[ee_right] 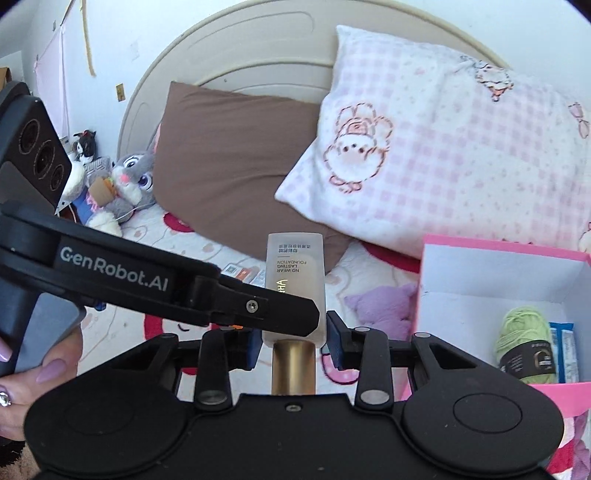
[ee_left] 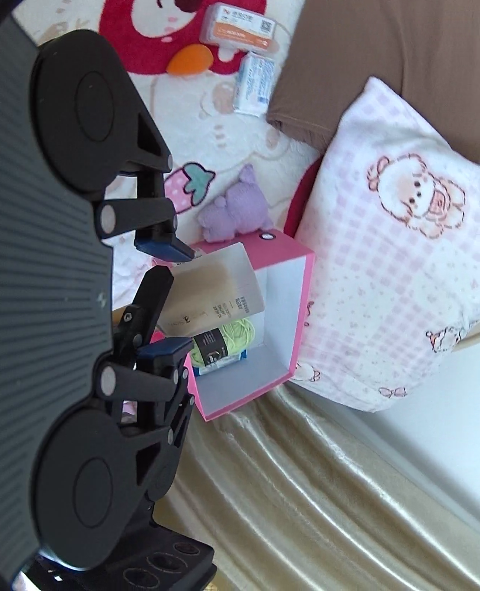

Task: Organize objects
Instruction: 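Carry the foundation bottle with the left tool into the pink box and lower it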

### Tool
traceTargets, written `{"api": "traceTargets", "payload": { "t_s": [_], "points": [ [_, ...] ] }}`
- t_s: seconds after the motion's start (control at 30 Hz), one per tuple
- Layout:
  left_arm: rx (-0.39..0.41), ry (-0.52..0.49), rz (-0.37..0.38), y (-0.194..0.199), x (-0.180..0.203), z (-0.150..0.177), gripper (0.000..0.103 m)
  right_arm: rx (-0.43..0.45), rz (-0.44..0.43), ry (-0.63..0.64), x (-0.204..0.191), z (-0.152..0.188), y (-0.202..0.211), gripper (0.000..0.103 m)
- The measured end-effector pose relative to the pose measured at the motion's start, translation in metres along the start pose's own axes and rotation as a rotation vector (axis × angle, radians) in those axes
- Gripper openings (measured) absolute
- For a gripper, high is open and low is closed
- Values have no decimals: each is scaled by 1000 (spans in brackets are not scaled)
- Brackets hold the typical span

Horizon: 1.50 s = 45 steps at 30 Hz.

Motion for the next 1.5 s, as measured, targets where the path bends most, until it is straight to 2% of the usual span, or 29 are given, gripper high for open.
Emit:
{"api": "traceTargets", "payload": {
  "t_s": [0.2, 0.4, 0.57, 0.73, 0.93, 1.0, 1.07, 1.17, 1.4, 1.5],
  "points": [
    [-32, -10, 45, -49, 39, -25, 43, 35, 108, -22, 49, -7, 10, 40],
    [-142, 31, 25, -122, 57, -45, 44, -22, 188, -90, 103, -1, -12, 40],
    [-239, 45, -40, -184, 57, -50, 44, -89, 188, -220, 149, 21, -41, 40],
    [-316, 70, -119, -220, 46, -49, 44, -154, 149, -316, 175, 39, -71, 40],
    [-326, 9, -210, -245, 48, -51, 40, -203, 151, -287, 180, 46, -96, 40],
    [-323, 32, -170, -249, 48, -55, 32, -239, 141, -291, 182, 48, -104, 40],
    [-372, 63, -128, -257, 48, -57, 32, -248, 118, -303, 181, 54, -111, 40],
    [-360, 58, -161, -261, 48, -56, 26, -247, 130, -277, 175, 57, -117, 40],
    [-354, 112, -98, -249, 36, -58, 28, -266, 155, -288, 173, 55, -114, 40],
    [-328, 89, -94, -238, 39, -61, 26, -282, 156, -289, 170, 52, -105, 40]
  ]
}}
Point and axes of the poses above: each gripper's, at about its wrist camera, not at the fingertips, and y roughly against the way its jaws point, x to its right, z to its underside, the point moved 1 cm from there along -y, roughly the way its jaws point, and after that the axes turned 7 degrees about y, right-handed, at the moved point
